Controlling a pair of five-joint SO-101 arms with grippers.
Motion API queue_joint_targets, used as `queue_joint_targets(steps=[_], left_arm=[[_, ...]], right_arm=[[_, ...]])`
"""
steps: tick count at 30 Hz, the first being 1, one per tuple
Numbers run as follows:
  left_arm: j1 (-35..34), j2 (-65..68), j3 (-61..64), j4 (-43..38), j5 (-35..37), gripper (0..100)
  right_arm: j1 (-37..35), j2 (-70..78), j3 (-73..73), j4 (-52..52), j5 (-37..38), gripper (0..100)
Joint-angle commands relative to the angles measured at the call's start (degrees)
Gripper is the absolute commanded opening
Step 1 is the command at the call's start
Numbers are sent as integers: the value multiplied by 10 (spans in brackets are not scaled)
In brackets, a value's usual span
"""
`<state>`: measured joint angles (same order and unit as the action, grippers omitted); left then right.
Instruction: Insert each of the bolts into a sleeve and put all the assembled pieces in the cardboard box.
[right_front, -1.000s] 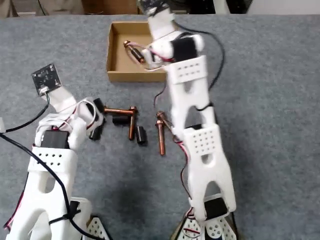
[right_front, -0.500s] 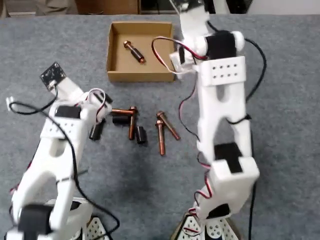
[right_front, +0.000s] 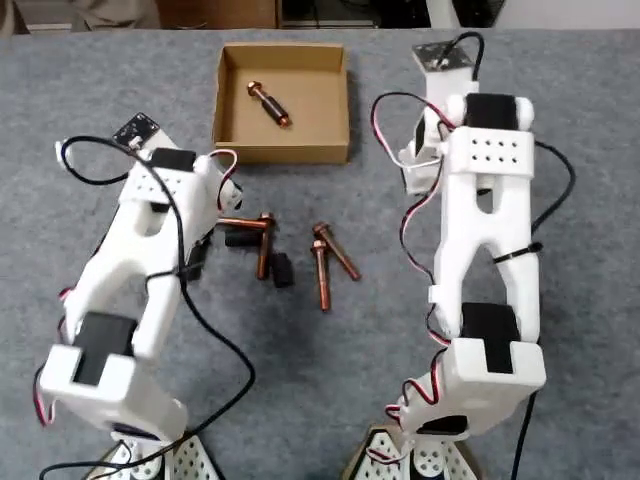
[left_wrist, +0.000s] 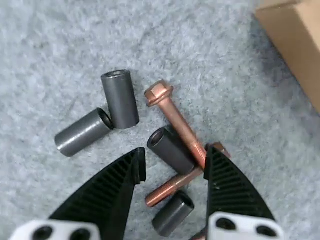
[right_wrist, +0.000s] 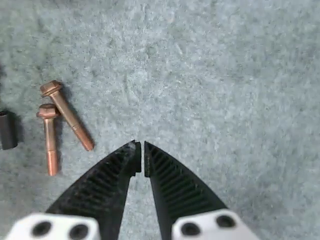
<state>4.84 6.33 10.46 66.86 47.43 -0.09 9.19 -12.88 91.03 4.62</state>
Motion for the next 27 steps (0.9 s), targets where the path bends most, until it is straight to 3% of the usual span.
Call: queue_joint_targets(steps=[1, 11, 27], left_arm=[[3, 32, -72, 11, 47, 199], [-19, 139, -148, 13, 106, 198], [-48, 244, -222, 14, 106, 198]], right_arm=[[6, -24, 22, -33, 5, 3], [6, -23, 48, -65, 6, 5], [5, -22, 49, -113, 6, 5]])
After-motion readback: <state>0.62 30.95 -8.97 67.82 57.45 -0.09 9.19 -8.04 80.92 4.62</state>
